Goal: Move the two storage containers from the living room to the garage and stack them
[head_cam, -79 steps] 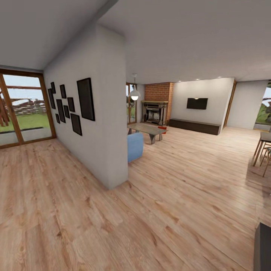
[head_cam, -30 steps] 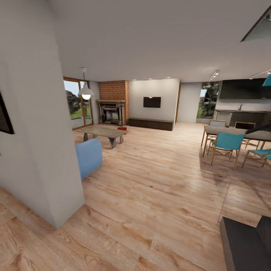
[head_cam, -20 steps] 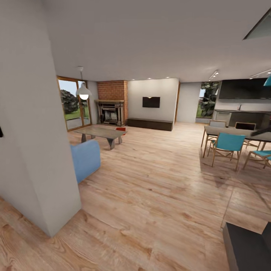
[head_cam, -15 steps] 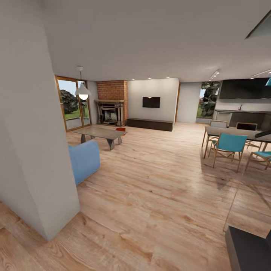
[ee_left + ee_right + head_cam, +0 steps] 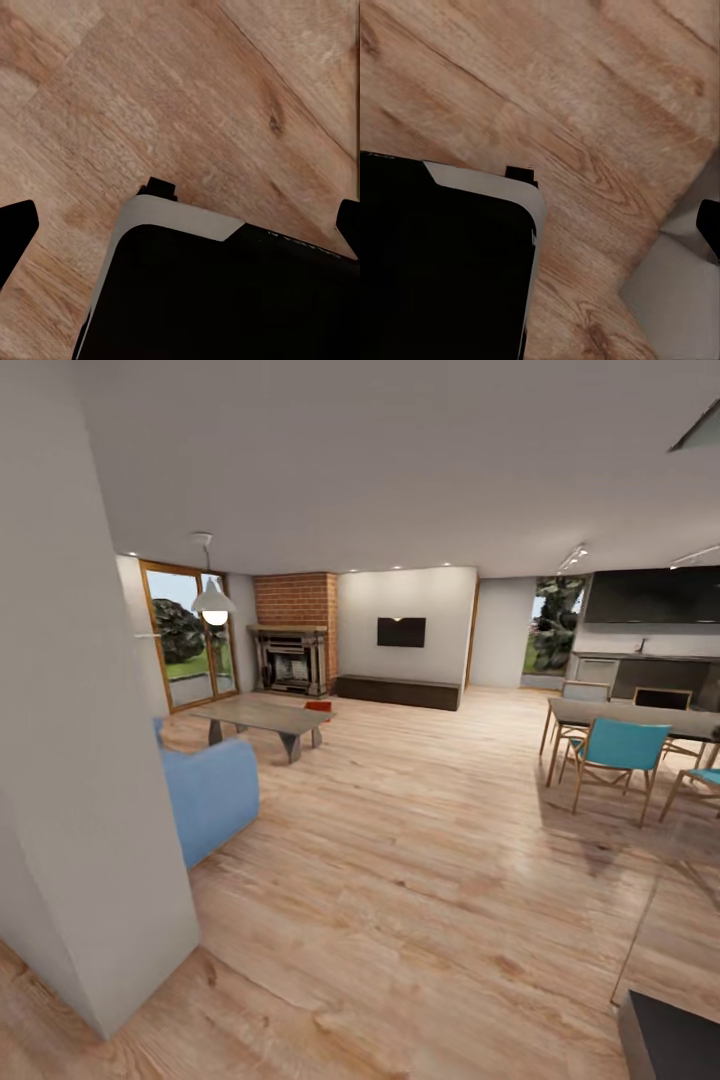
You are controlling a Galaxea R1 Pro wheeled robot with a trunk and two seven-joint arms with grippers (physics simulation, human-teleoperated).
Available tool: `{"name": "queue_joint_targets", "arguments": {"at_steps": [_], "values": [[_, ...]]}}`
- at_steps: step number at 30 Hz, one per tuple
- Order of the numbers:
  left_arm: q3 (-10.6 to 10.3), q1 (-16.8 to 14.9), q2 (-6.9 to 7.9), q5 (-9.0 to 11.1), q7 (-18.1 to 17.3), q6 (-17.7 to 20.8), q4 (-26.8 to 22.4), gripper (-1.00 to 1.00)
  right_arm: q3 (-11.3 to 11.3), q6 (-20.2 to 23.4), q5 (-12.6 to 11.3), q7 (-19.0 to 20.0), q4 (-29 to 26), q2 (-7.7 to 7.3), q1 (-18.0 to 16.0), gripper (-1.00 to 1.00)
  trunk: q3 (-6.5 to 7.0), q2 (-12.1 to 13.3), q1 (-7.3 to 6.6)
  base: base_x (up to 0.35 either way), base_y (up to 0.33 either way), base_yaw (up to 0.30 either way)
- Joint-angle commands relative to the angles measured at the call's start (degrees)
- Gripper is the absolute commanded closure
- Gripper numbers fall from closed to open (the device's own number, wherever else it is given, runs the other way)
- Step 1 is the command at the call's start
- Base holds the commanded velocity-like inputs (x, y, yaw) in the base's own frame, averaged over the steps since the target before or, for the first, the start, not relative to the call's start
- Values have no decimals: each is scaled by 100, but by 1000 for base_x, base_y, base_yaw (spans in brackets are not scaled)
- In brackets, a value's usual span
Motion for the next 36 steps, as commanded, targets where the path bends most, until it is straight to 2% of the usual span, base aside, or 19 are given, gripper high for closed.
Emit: {"name": "queue_joint_targets", "arguments": {"at_steps": [1, 17, 36], "values": [[-49, -3, -1, 45, 14, -20, 0, -100, 44, -35, -58, 4, 17, 9, -8, -100, -9, -7, 5, 323, 0, -189], [-49, -3, -2, 45, 15, -29, 0, -100, 49, -30, -58, 8, 15, 15, -8, -100, -9, -7, 5, 323, 0, -260], [-49, -3, 1, 37, 14, 61, 0, -100, 75, -28, -49, 18, 15, -29, -8, -100, -9, -7, 5, 323, 0, -16]]}}
